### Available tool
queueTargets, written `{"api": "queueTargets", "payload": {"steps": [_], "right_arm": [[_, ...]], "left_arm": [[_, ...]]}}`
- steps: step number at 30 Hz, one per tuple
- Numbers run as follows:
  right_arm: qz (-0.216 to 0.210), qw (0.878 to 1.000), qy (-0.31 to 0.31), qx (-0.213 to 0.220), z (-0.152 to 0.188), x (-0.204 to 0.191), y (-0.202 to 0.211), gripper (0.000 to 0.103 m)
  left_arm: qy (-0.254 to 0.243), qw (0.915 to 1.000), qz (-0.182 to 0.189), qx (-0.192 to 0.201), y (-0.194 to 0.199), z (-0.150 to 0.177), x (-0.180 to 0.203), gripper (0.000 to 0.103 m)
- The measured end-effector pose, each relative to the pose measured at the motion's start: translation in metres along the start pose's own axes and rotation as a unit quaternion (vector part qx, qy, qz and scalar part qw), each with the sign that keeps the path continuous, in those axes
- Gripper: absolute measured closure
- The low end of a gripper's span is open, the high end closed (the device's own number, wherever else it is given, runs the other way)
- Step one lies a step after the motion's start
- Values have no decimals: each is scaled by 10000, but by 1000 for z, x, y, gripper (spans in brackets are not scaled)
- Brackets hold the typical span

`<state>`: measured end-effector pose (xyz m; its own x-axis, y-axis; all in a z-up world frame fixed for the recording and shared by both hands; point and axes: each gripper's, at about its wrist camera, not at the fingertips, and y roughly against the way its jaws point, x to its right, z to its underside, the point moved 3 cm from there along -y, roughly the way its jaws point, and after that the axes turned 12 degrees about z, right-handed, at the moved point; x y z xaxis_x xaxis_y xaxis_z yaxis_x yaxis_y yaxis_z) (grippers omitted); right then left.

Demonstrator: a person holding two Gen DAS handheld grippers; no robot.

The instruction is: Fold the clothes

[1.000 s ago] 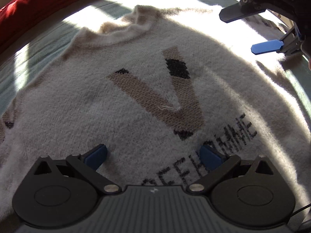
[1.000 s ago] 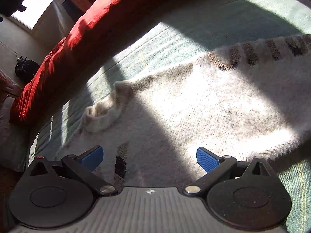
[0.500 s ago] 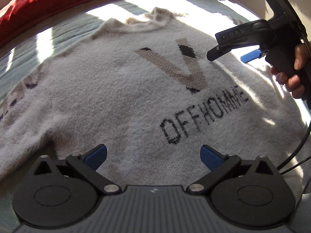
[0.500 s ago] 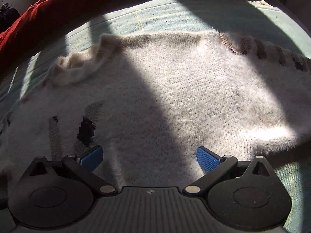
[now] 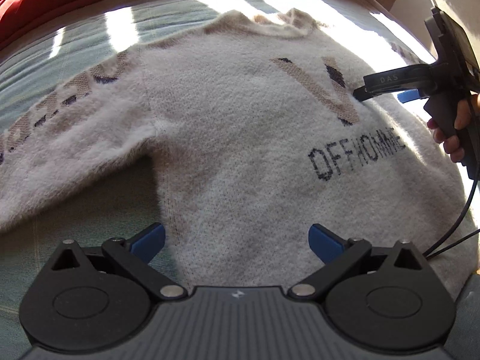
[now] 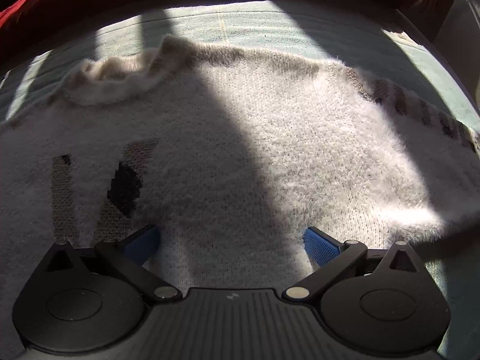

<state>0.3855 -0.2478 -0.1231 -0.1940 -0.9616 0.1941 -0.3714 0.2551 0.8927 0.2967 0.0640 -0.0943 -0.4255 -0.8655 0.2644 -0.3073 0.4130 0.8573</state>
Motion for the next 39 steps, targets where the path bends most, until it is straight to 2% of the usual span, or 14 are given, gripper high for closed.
{"api": "queueTargets", "payload": {"steps": [3, 5, 6, 9, 11, 13, 18, 24, 28, 31, 33, 36, 39], "right_arm": [[39, 10000, -18, 77, 2, -1, 1, 0], [75, 9999, -38, 105, 2, -2, 1, 0], [97, 9999, -46, 114, 2, -3, 1, 0], [154, 9998, -52, 122, 2, -5, 1, 0], [187, 9997, -56, 129, 2, -5, 2, 0], [188, 9997, -56, 136, 2, -5, 2, 0], [211, 9997, -50, 75, 0, -7, 2, 0], [251, 9996, -53, -82, -5, -8, 3, 0], [208, 9993, -117, -292, -11, -9, 12, 0], [-256, 9994, -181, -158, -15, -20, 35, 0], [-673, 9977, -63, -57, -17, -38, 50, 0], [-1362, 9904, 239, -32, -15, -73, 68, 0], [-1822, 9814, 585, -173, -5, -110, 75, 0]], "left_arm": [[248, 9972, -270, 655, 11, -34, -35, 2], [662, 9928, -228, 974, 10, -53, -61, 2], [922, 9900, -49, 1063, 6, -60, -75, 2], [1677, 9781, 583, 1082, -8, -65, -104, 3], [2036, 9706, 741, 1046, -13, -56, -117, 3], [2191, 9679, 704, 1012, -12, -43, -126, 3], [2307, 9665, 303, 1087, 15, -15, -154, 3], [2961, 9438, -392, 1416, 49, 8, -209, 3], [2979, 9396, -1074, 1301, 65, 19, -231, 3], [3115, 9304, -1215, 1500, 79, 22, -246, 3], [3204, 9260, -1142, 1641, 83, 21, -255, 3], [3287, 9243, -1028, 1647, 76, 19, -267, 3], [3250, 9237, -1242, 1601, 75, 27, -276, 3]]}}
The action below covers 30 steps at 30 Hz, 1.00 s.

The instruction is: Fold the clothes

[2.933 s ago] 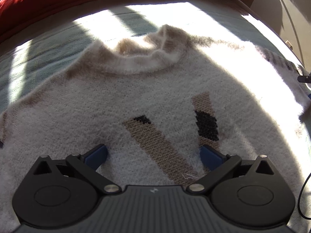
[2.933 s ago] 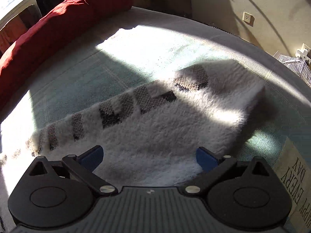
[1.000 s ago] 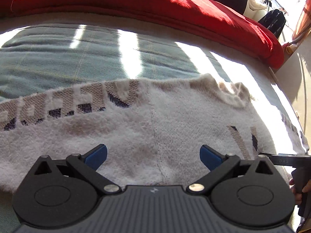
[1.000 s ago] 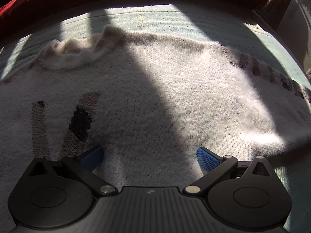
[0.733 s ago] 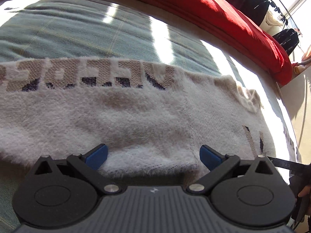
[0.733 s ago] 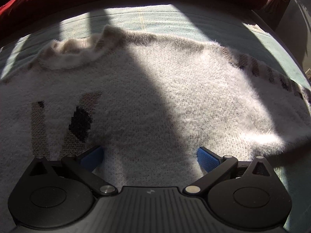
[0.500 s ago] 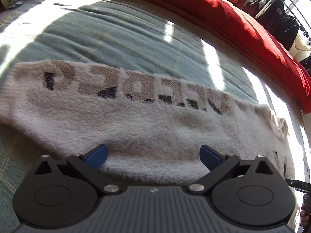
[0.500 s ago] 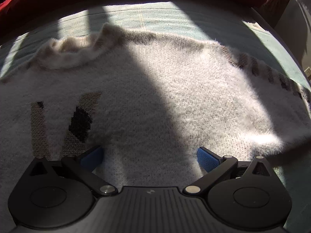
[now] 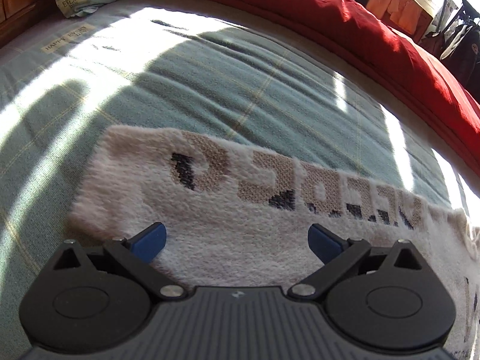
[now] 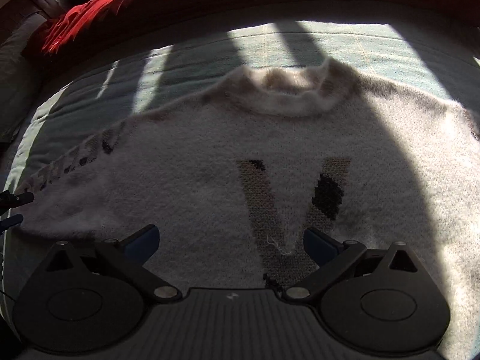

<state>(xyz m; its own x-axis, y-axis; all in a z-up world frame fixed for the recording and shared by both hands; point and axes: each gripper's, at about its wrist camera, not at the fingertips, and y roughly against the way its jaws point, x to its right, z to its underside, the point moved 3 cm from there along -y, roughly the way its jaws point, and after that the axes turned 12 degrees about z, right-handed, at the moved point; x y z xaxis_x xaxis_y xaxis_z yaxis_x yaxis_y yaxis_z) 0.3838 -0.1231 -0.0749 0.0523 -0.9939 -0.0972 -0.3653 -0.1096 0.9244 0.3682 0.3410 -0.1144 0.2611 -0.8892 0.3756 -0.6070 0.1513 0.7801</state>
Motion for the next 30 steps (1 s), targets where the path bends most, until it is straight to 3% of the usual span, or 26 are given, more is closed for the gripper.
{"api": "queueTargets", "payload": {"steps": [3, 6, 11, 15, 23, 30], "right_arm": [[-92, 9995, 155, -277, 11, -20, -16, 0], [30, 9986, 243, -473, 22, -27, -30, 0], [283, 9967, 580, -484, 26, -37, -37, 0], [573, 9928, 955, -433, 32, -45, -39, 0], [883, 9904, 1008, -328, 36, -51, -41, 0], [928, 9899, 1029, -311, 36, -52, -40, 0]], "left_arm": [[-62, 9984, -549, 69, 7, 2, -18, 2], [272, 9949, -975, 35, 15, 0, -40, 4], [224, 9970, -542, 513, 34, -21, -24, 3], [-44, 9990, -215, 399, 13, -36, 1, 3], [-98, 9988, -473, -7, -25, -36, 9, 3], [-121, 9981, -586, -145, -28, -28, -1, 3]]}}
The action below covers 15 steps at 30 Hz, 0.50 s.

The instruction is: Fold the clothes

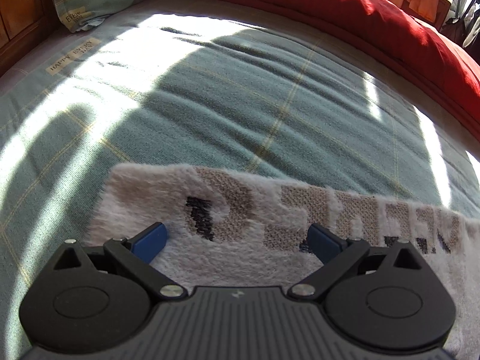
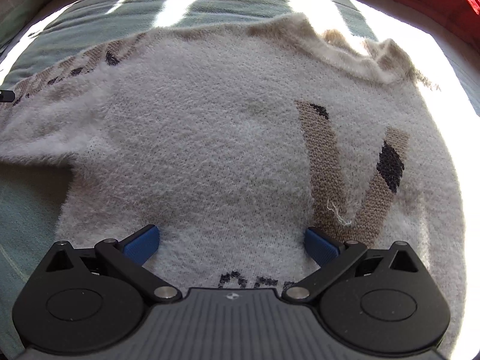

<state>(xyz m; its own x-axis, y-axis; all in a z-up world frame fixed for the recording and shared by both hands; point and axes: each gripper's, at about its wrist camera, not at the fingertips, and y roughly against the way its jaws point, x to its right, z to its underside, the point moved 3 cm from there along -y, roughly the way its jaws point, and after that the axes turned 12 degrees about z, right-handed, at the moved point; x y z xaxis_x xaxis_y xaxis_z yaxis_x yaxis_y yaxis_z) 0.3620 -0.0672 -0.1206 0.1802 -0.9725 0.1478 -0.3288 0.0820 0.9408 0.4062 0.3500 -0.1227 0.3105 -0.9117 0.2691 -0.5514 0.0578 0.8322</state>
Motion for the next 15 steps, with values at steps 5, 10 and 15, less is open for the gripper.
{"api": "queueTargets", "payload": {"steps": [5, 10, 15], "right_arm": [[51, 10000, 9, -23, -2, -1, 0, 0], [68, 10000, 14, -28, -3, -2, 0, 0], [79, 10000, 14, -18, -3, -2, 0, 0]], "left_arm": [[-12, 9999, -70, -75, 2, 1, -7, 3], [77, 9996, -248, -105, 5, 0, -21, 3], [265, 9995, -63, 144, 16, -10, -24, 3]]}}
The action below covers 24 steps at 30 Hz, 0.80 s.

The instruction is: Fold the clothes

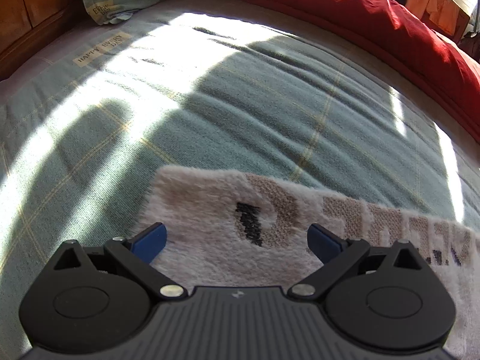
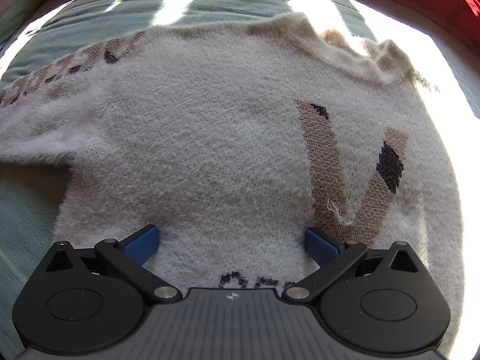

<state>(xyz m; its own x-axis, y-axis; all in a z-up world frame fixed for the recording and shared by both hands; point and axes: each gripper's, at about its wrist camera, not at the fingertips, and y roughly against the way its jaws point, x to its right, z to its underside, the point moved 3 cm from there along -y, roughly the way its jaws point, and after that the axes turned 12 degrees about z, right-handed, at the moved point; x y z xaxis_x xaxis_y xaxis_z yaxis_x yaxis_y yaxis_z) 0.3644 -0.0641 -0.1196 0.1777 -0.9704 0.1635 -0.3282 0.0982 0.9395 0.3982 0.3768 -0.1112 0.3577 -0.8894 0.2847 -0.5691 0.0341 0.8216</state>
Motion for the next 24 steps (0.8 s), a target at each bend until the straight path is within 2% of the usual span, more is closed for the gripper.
{"api": "queueTargets", "payload": {"steps": [3, 6, 9, 13, 14, 19, 22, 24], "right_arm": [[19, 10000, 13, 19, 0, 0, 1, 0], [43, 10000, 17, 30, 1, -1, 1, 0], [54, 10000, 19, 44, 1, -2, 1, 0], [39, 10000, 8, 79, 1, -1, 1, 0], [32, 10000, 2, 91, 2, -1, 1, 0], [73, 9999, 2, 118, 2, -3, 1, 0], [92, 9999, 23, 140, 4, -4, 0, 0], [75, 9999, 36, 152, 6, -4, -1, 0]], "left_arm": [[-259, 9989, 374, 127, -2, -8, 16, 3], [-485, 9977, 456, 106, -15, -14, 26, 3], [-399, 9987, 302, 23, -29, -18, 20, 3], [-256, 9996, -119, 57, -30, -21, 5, 3], [-190, 9997, -122, 75, -26, -20, 5, 3], [-392, 9978, 529, 88, 0, -2, 44, 3], [-821, 9917, 987, -18, 3, 20, 85, 3], [-1244, 9854, 1159, -104, 0, 35, 113, 3]]}}
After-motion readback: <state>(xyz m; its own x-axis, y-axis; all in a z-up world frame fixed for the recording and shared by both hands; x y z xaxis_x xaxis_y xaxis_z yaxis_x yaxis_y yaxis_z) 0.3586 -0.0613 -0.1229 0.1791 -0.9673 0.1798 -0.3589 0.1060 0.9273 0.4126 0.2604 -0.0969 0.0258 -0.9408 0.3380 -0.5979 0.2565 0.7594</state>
